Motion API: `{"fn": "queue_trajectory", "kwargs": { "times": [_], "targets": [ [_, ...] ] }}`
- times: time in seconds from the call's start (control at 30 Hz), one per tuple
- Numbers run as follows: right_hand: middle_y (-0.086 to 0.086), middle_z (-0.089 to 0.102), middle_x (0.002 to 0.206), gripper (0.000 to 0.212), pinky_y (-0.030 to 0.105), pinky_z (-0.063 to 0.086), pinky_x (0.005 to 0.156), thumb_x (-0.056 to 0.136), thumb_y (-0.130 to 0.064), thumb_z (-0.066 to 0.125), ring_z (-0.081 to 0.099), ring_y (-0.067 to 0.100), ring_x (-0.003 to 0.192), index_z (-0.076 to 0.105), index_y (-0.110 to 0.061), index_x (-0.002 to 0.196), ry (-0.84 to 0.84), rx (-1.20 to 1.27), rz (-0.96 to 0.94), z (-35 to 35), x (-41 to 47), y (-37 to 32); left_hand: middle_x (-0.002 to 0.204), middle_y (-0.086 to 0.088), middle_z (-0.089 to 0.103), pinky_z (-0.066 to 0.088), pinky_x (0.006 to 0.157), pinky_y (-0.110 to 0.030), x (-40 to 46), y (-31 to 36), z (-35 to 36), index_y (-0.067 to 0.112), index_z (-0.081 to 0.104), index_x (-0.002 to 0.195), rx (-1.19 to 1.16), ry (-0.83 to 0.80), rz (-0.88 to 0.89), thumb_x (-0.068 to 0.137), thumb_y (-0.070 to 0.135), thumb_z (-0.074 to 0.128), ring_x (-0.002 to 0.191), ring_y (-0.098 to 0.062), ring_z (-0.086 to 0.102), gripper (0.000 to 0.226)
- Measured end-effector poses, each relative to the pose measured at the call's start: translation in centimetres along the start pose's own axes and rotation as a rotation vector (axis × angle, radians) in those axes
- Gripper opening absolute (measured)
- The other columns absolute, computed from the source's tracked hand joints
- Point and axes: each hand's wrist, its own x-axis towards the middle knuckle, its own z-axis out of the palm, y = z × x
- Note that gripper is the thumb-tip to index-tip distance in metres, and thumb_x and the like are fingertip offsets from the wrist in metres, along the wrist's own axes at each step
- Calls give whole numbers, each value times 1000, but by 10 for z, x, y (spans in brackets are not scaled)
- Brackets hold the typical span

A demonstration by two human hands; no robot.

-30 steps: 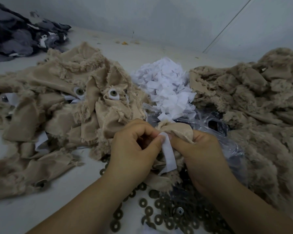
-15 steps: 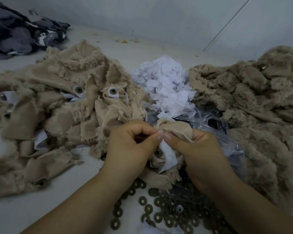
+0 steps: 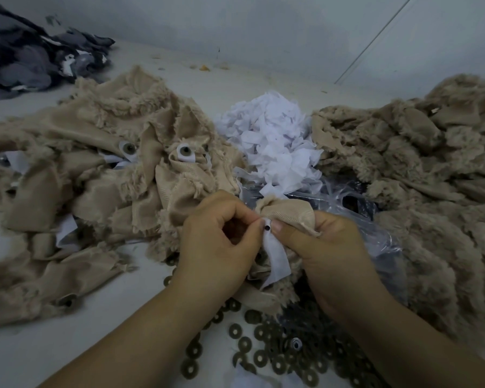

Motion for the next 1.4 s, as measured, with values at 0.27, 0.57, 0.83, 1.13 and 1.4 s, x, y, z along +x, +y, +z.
{"fn": "queue_trajectory", "kwargs": {
  "times": [0.27,0.57,0.83,1.13,1.4],
  "targets": [
    [8,78,86,21,26,60,65,90,-3,68,76,23,81,81,-18,86,-23,28,-3,-1,3,0,81,2,64,47,67,-12,-3,4,3,11,76,82,59,-13,141,80,7,77,77,-5,59,5],
    [13,77,88,13,41,62,77,93,-8,66,75,31,85,78,-12,89,-49,-39,26,-6,7,7,82,3,69,50,72,-15,3,-3,-2,12,78,85,144,-137,146,76,2,80,78,-4,62,13],
    [8,78,87,7,35,62,68,86,-6,73,76,25,81,77,-10,90,-13,-83,62,-6,7,-1,67,10,64,44,54,-9,16,12,-32,25,72,68,180,-305,-76,71,9,85,63,-1,58,21],
    [-19,39,151,91,28,52,94,83,-12,79,56,3,118,29,-47,150,40,-299,-26,-8,2,-10,74,16,63,48,59,-18,-6,10,-63,30,70,83,701,-904,-90,70,41,82,68,2,57,21],
    [-16,71,109,41,14,55,82,83,-1,76,67,-7,97,72,-26,116,-4,-238,-116,-6,2,-3,71,-2,58,50,65,-39,-24,10,-45,9,59,69,726,-753,8,79,14,62,67,-16,54,12]
  ]
}}
